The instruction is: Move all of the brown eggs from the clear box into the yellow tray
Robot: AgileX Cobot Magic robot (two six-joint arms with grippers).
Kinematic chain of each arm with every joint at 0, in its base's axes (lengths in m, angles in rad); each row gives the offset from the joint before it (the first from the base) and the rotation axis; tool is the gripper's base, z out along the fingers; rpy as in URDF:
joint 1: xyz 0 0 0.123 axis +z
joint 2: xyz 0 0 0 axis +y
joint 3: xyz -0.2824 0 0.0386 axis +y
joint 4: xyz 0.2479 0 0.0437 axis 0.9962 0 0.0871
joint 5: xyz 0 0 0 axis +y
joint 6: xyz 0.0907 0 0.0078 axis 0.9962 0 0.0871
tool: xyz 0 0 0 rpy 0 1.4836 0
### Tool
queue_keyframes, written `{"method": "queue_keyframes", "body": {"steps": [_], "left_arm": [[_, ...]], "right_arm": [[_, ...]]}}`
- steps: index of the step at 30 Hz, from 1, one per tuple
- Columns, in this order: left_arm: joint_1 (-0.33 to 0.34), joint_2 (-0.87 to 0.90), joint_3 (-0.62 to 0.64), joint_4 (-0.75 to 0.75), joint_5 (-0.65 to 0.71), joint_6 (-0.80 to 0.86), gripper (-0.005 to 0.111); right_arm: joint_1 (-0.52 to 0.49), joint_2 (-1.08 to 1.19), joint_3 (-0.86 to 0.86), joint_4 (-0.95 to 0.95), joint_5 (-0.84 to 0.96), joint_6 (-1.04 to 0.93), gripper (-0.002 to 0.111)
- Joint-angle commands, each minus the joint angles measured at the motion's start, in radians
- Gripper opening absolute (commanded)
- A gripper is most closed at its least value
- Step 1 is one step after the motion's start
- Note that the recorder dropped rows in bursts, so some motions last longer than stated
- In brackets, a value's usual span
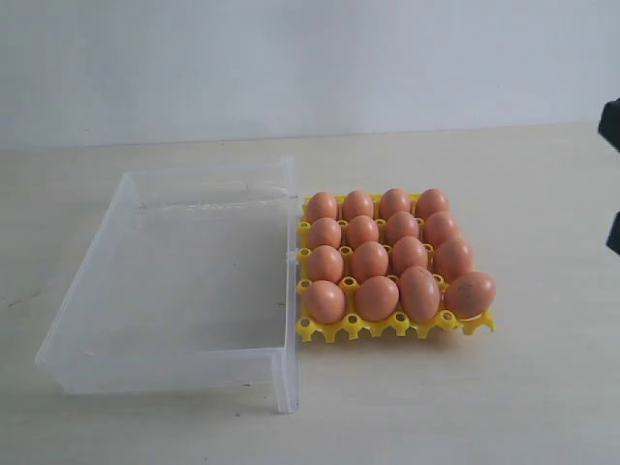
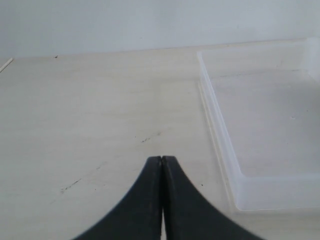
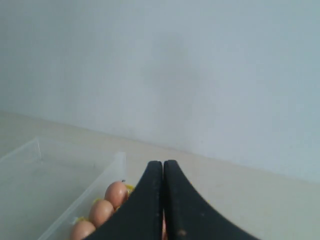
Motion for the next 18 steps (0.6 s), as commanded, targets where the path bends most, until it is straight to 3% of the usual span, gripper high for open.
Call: {"method": "queue_keyframes", "body": {"steps": [1,6,12,18], "left_arm": [[-0.005,-0.002,-0.004,-0.004,-0.009,0.000,0.000],[-0.005,-0.002,-0.004,-0.004,-0.009,0.000,0.000],[-0.005,-0.002,-0.004,-0.004,-0.009,0.000,0.000],[-0.005,-0.002,-0.004,-0.004,-0.009,0.000,0.000]], "right_arm": [[-0.005,-0.103,-0.005,-0.081,0.079,0.003,0.000],[-0.042,-0.257,0.008,-0.099,0.312,0.003,0.000],[-0.176,-0.436,0.166,-0.088,0.176,0.003,0.000],[-0.286,-0.562,0.317,0.036,0.175,0.003,0.000]]}}
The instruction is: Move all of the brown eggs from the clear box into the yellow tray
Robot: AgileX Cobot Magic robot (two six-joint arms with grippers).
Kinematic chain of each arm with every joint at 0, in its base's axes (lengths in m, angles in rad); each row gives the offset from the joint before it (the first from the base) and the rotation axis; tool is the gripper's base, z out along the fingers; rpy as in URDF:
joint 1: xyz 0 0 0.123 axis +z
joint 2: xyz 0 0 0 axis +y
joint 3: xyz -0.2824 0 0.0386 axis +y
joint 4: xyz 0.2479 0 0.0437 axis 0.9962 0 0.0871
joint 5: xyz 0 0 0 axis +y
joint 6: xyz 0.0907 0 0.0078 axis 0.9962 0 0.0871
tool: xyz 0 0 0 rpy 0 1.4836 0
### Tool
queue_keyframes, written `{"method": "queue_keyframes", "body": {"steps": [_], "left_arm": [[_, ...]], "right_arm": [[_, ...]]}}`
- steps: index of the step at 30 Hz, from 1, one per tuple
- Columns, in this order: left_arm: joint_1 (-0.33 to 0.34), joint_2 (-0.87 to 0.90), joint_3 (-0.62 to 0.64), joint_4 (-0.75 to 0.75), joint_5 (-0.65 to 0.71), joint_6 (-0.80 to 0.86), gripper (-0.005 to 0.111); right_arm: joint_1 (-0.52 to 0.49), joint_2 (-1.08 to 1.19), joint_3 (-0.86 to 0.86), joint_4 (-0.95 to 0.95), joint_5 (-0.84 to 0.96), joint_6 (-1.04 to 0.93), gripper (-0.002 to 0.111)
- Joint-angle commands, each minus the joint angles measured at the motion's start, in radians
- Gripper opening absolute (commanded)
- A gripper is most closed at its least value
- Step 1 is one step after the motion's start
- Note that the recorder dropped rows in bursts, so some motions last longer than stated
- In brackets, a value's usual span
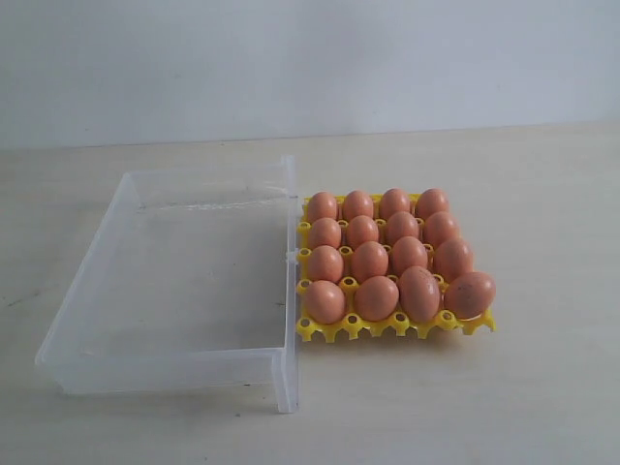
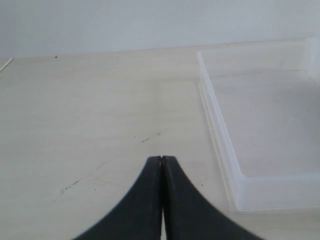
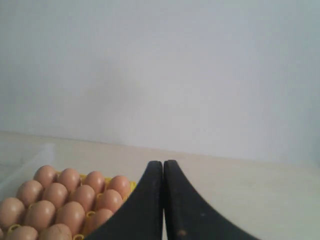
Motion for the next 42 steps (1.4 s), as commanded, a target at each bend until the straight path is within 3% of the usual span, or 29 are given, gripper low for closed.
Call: {"method": "queue_keyframes", "body": {"steps": [1,8,42], "left_arm": [[-0.005,-0.002,-0.004,-0.004,-0.009,0.000,0.000],[-0.005,-0.002,-0.004,-0.004,-0.009,0.000,0.000],[-0.005,-0.002,-0.004,-0.004,-0.009,0.000,0.000]], "right_arm": [[-0.077,-0.092,0.093,0.080,-0.018,0.003,0.000],[-0.131,-0.172,0.111,0.105,-0.027,0.003,0.000],[-0.131,-0.172,0.111,0.100,-0.020,-0.001,0.000]]}}
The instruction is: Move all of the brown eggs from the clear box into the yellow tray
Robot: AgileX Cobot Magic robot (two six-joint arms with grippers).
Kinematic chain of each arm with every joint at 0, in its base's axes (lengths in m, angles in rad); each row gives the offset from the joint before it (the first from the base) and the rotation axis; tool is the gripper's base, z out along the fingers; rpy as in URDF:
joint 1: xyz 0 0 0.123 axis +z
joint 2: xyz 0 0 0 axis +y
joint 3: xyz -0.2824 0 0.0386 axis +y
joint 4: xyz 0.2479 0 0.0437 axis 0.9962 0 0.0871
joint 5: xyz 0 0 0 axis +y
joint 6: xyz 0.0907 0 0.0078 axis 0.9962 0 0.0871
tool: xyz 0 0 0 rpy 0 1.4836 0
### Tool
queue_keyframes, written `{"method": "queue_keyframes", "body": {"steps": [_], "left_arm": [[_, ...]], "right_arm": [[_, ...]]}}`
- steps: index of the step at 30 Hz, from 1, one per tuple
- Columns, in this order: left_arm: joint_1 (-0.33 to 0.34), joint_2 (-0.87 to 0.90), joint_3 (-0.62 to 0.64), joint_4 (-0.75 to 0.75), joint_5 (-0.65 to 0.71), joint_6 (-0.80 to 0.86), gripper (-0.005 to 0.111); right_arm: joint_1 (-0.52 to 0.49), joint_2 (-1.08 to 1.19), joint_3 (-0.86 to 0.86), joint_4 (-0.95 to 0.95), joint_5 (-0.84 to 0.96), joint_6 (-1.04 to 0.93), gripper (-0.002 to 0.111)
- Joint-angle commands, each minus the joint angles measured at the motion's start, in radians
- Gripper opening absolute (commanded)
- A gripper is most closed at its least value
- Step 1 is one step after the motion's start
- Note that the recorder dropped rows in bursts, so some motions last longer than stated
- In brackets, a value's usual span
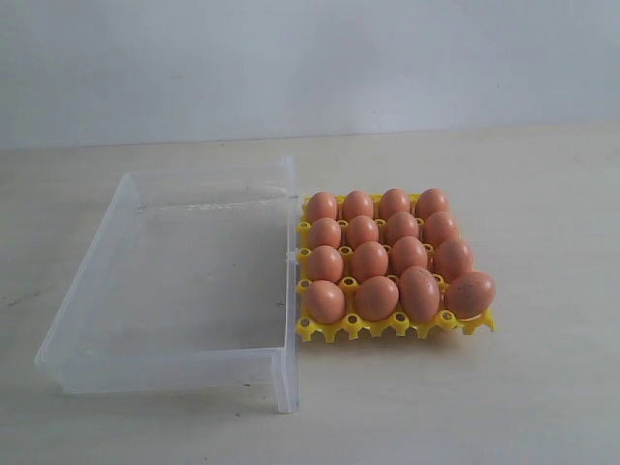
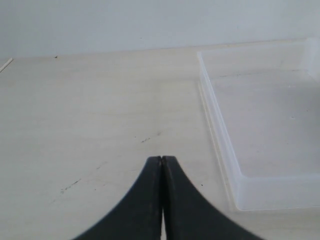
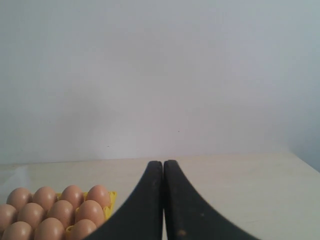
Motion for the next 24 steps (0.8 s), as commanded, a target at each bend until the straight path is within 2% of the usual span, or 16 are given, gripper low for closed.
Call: {"method": "queue_keyframes", "body": {"steps": [1,6,12,24], "left_arm": [[-0.005,-0.002,-0.004,-0.004,-0.009,0.000,0.000],[-0.005,-0.002,-0.004,-0.004,-0.009,0.000,0.000],[-0.005,-0.002,-0.004,-0.004,-0.009,0.000,0.000],[-0.005,-0.002,-0.004,-0.004,-0.009,0.000,0.000]], "right_arm": [[-0.007,-0.006,0.005,-0.004,0.032,-0.004,0.000],[-0.007,-0.006,0.005,-0.001,0.107,-0.011,0.000],[-0.007,-0.006,0.005,-0.001,0.109,-0.102,0.000],[-0.007,-0.006,0.005,-0.001,0.113,-0.106,0.000]]}}
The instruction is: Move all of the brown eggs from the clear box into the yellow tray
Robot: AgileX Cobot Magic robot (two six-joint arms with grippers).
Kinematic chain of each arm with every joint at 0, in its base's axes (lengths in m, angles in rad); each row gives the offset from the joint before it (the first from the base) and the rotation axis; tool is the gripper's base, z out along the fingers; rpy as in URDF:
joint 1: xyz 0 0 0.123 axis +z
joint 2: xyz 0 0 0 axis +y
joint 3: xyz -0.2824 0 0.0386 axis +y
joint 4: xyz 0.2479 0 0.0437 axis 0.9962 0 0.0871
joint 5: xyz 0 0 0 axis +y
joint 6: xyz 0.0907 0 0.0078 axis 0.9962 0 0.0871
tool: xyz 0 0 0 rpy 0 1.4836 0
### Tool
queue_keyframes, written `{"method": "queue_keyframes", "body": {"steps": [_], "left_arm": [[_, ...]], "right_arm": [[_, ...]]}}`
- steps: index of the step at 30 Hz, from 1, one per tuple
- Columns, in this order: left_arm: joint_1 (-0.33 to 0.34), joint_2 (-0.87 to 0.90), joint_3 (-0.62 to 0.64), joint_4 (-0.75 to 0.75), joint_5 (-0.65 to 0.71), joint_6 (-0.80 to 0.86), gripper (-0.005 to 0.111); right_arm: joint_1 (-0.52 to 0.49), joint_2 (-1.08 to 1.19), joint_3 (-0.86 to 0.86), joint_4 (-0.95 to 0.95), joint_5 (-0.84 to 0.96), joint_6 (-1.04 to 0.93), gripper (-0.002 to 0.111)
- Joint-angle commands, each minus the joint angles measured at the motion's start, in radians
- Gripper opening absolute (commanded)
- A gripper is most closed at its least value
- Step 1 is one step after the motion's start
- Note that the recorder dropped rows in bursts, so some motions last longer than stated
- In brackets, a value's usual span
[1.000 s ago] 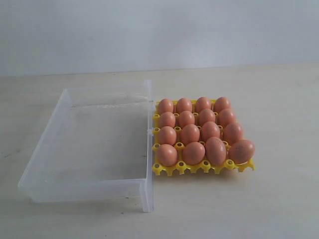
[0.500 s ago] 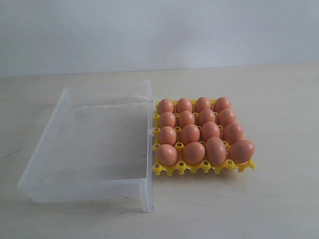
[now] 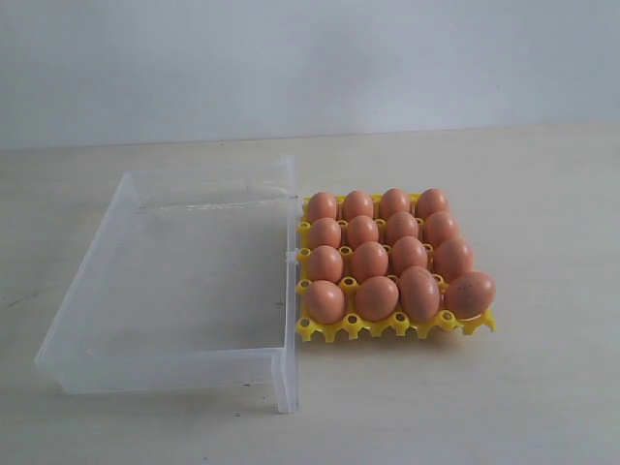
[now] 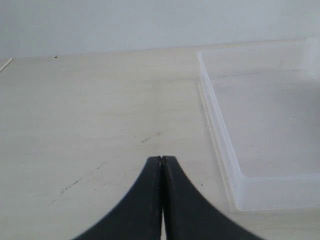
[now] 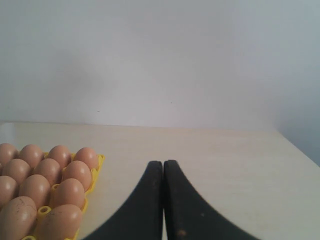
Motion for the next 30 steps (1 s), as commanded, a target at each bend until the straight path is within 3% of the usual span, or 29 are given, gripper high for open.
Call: {"method": "queue_keyframes", "body": {"steps": [1,18,30], "left_arm": [[-0.005,-0.002,-0.004,-0.004,-0.009,0.000,0.000],[-0.005,-0.002,-0.004,-0.004,-0.009,0.000,0.000],[-0.005,-0.002,-0.004,-0.004,-0.009,0.000,0.000]], "right_arm": [[-0.007,-0.006,0.005,-0.001,0.006,-0.009,0.000],[0.047,-0.006,0.005,-0.001,0.006,-0.009,0.000],[0.006,-0.006,0.005,-0.001,0.006,-0.008,0.000]]}}
